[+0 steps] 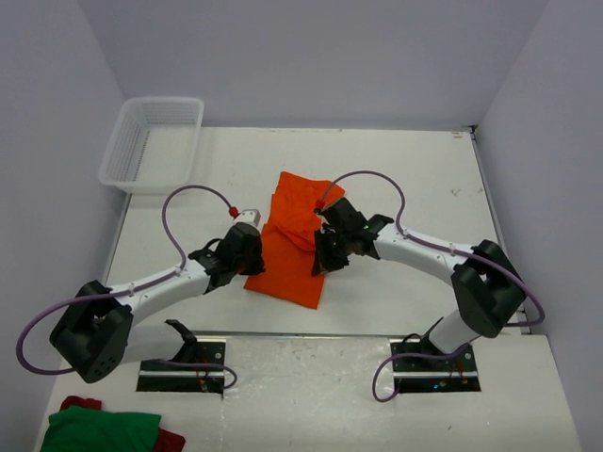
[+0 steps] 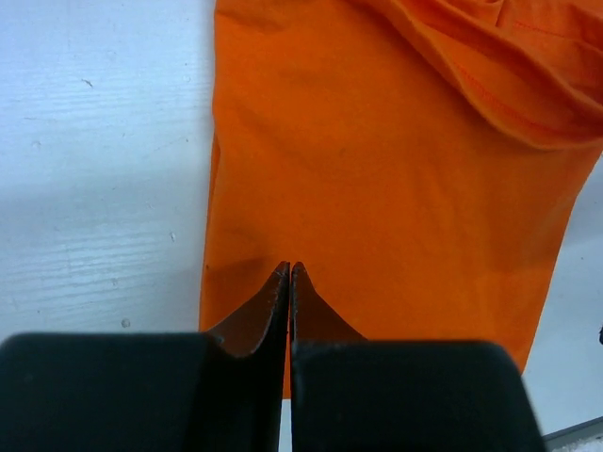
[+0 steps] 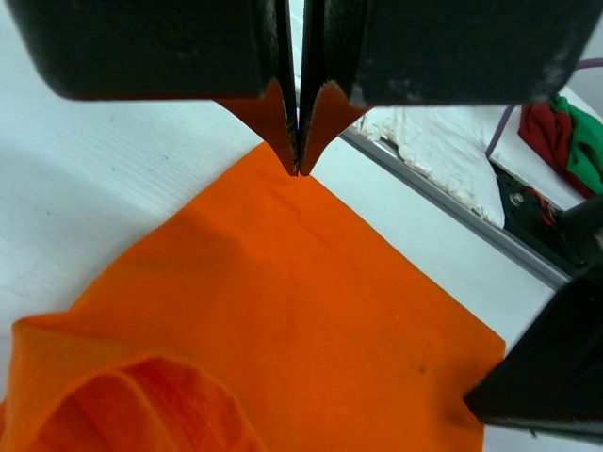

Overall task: Fold and stack the t-shirts
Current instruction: Grab one side of the 2/3 rectangular tshirt with both arms

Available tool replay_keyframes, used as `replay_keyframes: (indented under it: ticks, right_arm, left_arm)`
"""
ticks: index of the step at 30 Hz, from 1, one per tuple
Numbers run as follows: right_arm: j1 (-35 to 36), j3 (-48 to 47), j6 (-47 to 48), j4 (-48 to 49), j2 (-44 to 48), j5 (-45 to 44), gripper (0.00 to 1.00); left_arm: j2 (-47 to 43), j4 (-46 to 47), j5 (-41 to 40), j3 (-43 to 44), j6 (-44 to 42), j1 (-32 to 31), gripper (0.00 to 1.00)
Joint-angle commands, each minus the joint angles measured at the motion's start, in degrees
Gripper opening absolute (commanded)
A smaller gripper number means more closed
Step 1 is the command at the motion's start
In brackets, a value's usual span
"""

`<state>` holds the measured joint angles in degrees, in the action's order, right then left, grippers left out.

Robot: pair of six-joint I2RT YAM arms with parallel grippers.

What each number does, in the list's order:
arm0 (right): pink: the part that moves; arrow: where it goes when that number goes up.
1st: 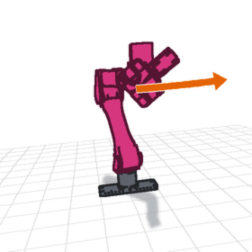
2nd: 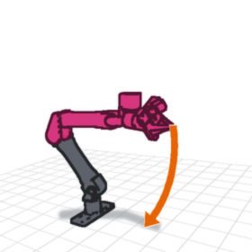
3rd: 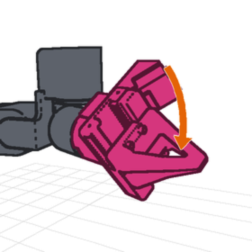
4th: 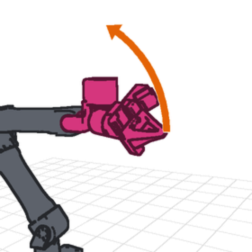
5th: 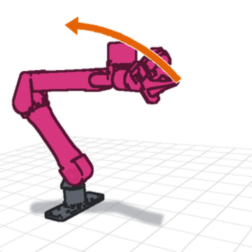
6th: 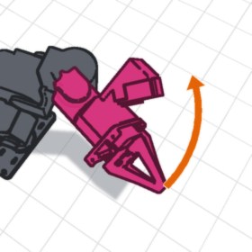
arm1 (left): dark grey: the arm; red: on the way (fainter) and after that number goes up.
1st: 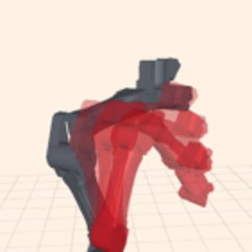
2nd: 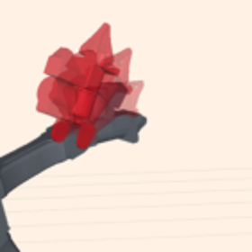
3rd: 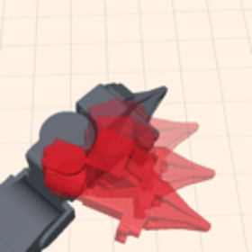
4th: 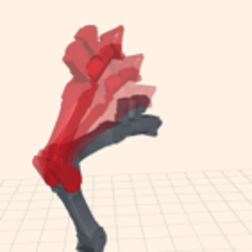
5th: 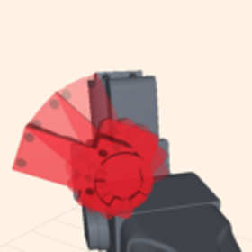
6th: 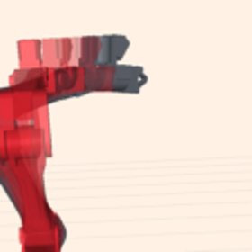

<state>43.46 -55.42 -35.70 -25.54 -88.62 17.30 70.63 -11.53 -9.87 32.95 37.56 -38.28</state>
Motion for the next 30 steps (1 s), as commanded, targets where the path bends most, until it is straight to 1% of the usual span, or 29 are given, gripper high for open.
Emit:
replay_keyframes:
  ticks: [1, 6, 15, 19, 23, 26, 29, 30]
  right_arm:
    - [0.2, -5.7, 1.8, -3.3, -4.3, -3.1, 0.00]
    - [0.2, -11.5, 2.5, -4.0, -10.6, -3.5, 0.00]
    - [-0.9, -18.8, 2.0, -4.3, -21.7, -5.6, 0.00]
    - [-3.9, -21.7, 1.4, -5.5, -24.0, -6.7, 0.00]
    - [-6.8, -26.0, 1.3, -8.9, -25.9, -7.7, 0.00]
    - [-8.7, -30.3, 1.8, -11.2, -27.6, -8.2, 0.00]
    - [-11.1, -37.9, 3.1, -14.5, -30.7, -7.2, 0.00]
    - [-11.4, -39.1, 3.4, -14.8, -31.7, -7.3, 0.00]
  left_arm:
    - [-0.8, 4.9, 1.1, -2.2, 1.9, 0.0, 0.00]
    - [-2.1, 5.9, 1.4, -5.3, 2.3, 0.0, 0.00]
    - [-5.5, 6.3, 2.7, -10.4, 3.6, 0.1, 0.00]
    - [-7.0, 6.0, 3.5, -12.0, 4.0, 0.0, 0.00]
    - [-8.1, 5.9, 4.5, -14.0, 4.8, 0.0, 0.00]
    - [-8.9, 6.0, 4.9, -15.0, 5.0, 0.0, 0.00]
    - [-9.8, 5.7, 5.2, -15.6, 4.9, -0.1, 0.00]
    - [-10.0, 5.6, 5.2, -15.7, 4.9, -0.1, 0.00]
